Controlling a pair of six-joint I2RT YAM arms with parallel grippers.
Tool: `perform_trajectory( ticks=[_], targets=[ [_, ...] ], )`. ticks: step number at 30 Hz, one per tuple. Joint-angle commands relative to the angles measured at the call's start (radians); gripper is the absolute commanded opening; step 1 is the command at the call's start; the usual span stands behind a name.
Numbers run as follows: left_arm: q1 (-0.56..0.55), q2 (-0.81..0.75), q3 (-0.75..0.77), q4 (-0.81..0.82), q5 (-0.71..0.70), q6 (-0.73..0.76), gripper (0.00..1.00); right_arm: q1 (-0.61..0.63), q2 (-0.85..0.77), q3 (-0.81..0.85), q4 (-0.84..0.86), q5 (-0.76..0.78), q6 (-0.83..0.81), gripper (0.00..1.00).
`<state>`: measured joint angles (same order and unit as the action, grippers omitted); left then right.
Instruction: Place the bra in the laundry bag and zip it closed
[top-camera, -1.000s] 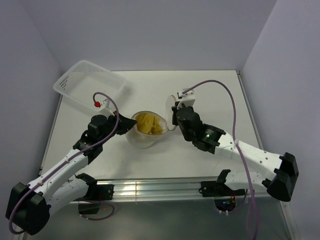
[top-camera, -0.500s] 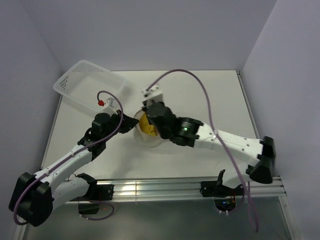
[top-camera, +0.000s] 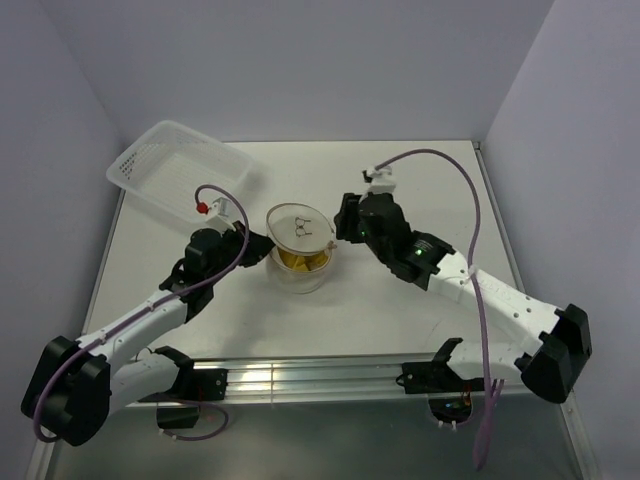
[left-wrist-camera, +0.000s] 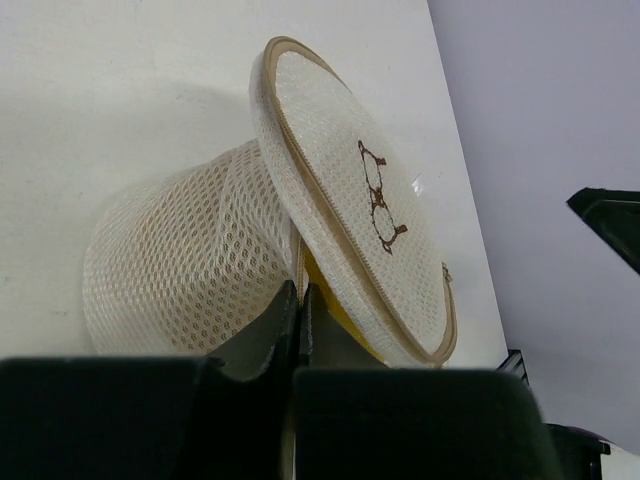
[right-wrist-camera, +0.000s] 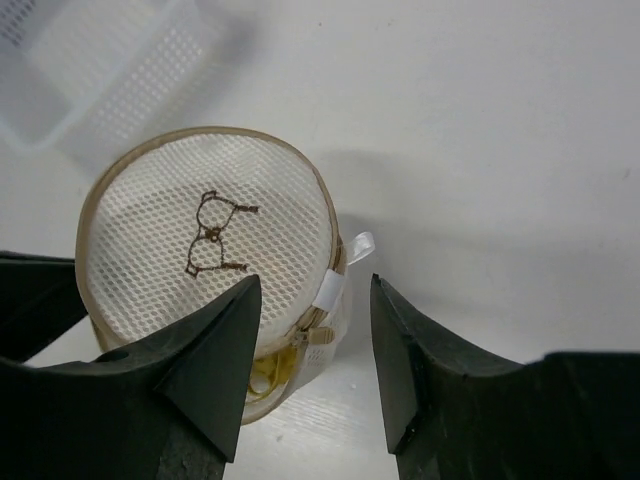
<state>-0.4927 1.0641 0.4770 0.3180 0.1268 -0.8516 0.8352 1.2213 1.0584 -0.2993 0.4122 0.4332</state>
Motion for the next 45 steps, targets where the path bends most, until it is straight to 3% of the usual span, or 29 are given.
perform_trajectory(
  ticks=[1,3,9,12,16,20,22,24,27,28,29,31,35,37,40,41,42,45],
  targets=[
    [0.008,0.011,0.02,0.114,0.013,0.039,0.0,-0.086,-0.043,-0.122,0.155,-0.175,0.162,0.55],
    [0.008,0.034,0.035,0.141,0.02,0.045,0.0,-0.157,-0.062,-0.198,0.248,-0.274,0.197,0.55],
    [0.026,0.123,0.101,0.217,0.043,0.103,0.0,-0.277,-0.028,-0.31,0.451,-0.439,0.393,0.78],
    [0.031,0.172,0.12,0.253,0.089,0.118,0.0,-0.356,0.009,-0.391,0.596,-0.524,0.507,0.82],
    [0.032,0.243,0.164,0.28,0.12,0.134,0.0,-0.367,0.085,-0.409,0.722,-0.64,0.567,0.73],
    [0.034,0.269,0.199,0.289,0.117,0.135,0.0,-0.369,0.093,-0.449,0.756,-0.635,0.607,0.62],
    [0.034,0.283,0.225,0.279,0.093,0.132,0.0,-0.367,0.078,-0.466,0.775,-0.621,0.618,0.45],
    [0.037,0.292,0.242,0.248,0.073,0.118,0.02,-0.366,0.07,-0.483,0.778,-0.606,0.628,0.41],
    [0.04,0.29,0.265,0.187,0.013,0.083,0.31,-0.364,0.057,-0.512,0.793,-0.584,0.65,0.34],
    [0.04,0.278,0.265,0.172,0.001,0.072,0.52,-0.363,0.053,-0.52,0.804,-0.578,0.654,0.34],
    [0.039,0.267,0.265,0.121,-0.025,0.062,0.6,-0.358,0.052,-0.531,0.807,-0.564,0.659,0.33],
    [0.039,0.208,0.237,0.081,-0.042,0.022,0.76,-0.351,0.046,-0.543,0.816,-0.553,0.67,0.33],
    [0.037,0.013,0.138,-0.035,-0.122,-0.004,0.91,-0.311,0.03,-0.557,0.841,-0.5,0.684,0.3],
    [0.029,-0.123,0.105,-0.146,-0.168,0.003,0.88,-0.301,0.027,-0.558,0.844,-0.478,0.688,0.28],
    [-0.049,-0.251,0.077,-0.252,-0.182,-0.032,0.71,-0.283,0.029,-0.561,0.861,-0.457,0.697,0.26],
    [-0.084,-0.265,0.075,-0.267,-0.194,-0.043,0.63,-0.28,0.029,-0.56,0.859,-0.451,0.697,0.26],
    [-0.155,-0.269,0.08,-0.276,-0.21,-0.065,0.5,-0.269,0.03,-0.557,0.859,-0.444,0.696,0.26],
    [-0.268,-0.201,0.109,-0.258,-0.199,-0.102,0.42,-0.252,0.021,-0.552,0.852,-0.415,0.687,0.25]
  ],
)
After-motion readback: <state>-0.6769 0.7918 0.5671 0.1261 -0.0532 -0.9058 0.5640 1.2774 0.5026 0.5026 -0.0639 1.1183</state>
